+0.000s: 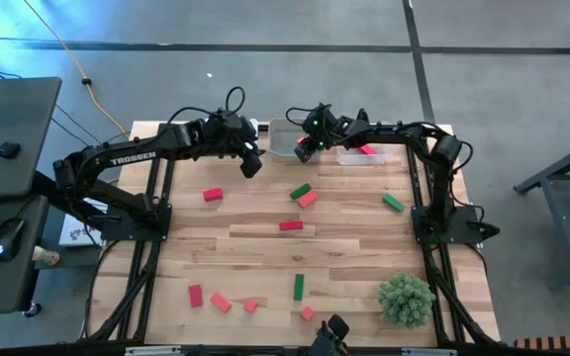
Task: Sort & place blocks by color
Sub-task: Put the orange wooden block into the gray bin, then put the red wooden block into the transparent bin
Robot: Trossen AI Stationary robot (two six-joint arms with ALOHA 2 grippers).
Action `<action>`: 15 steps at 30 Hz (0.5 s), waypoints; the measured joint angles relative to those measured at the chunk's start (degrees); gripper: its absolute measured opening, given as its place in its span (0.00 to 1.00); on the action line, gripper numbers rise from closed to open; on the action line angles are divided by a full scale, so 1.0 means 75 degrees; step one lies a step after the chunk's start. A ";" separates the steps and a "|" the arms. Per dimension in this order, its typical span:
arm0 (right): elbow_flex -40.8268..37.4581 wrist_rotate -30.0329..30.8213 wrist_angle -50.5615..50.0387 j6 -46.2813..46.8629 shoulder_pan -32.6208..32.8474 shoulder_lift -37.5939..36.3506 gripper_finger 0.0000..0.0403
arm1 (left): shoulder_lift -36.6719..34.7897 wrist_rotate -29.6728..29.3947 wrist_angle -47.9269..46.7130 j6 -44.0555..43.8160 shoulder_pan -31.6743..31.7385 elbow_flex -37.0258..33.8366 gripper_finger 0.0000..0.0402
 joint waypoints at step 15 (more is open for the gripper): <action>0.0000 -0.0091 -0.0391 -0.0010 0.0010 -0.0866 0.43 | 0.0000 0.0056 -0.0001 -0.0313 0.0000 0.0000 0.54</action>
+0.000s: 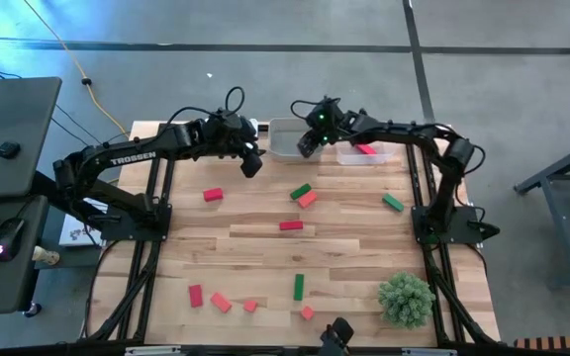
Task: Sort & place blocks by color
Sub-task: Put the red wooden block into the transparent bin
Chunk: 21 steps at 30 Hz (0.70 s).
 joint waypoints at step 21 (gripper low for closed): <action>0.0000 -0.2678 -0.1307 -0.0475 0.1801 -0.1015 0.43 | 0.0000 0.0029 -0.1913 -0.0894 -0.0613 -0.0086 0.54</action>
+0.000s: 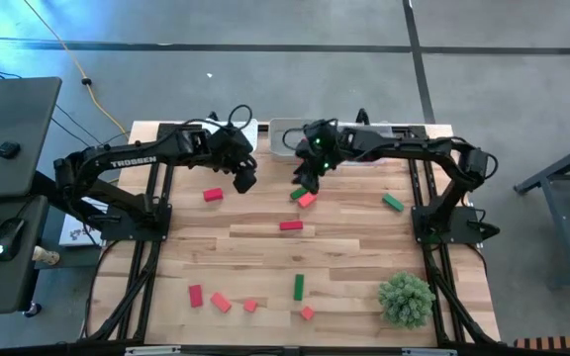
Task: Sort & place blocks by color
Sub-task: Put the red wooden block into the transparent bin
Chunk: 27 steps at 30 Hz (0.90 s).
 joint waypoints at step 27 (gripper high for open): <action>0.0000 0.2659 -0.0314 -0.0532 0.2852 0.0744 0.43 | 0.0000 0.0002 -0.0551 -0.0599 -0.1582 -0.0237 0.54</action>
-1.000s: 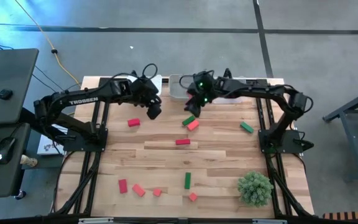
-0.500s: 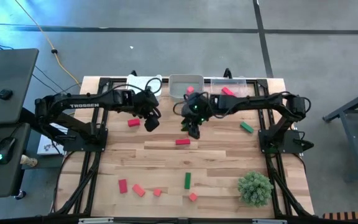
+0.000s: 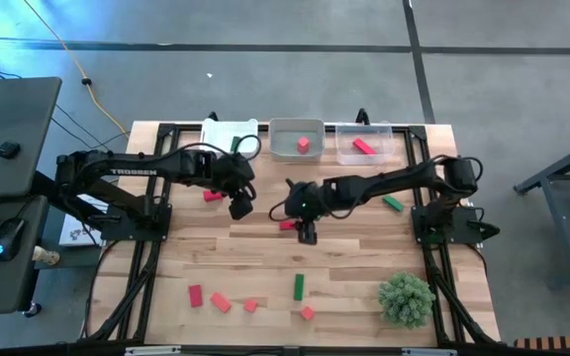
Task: Sort & place blocks by color
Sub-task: Put the red wooden block into the transparent bin
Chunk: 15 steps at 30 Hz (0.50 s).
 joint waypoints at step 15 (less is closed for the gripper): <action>0.0000 0.0276 0.0114 0.0151 0.0105 0.0977 0.43 | 0.0000 0.0000 -0.0122 0.0140 -0.0177 0.0000 0.54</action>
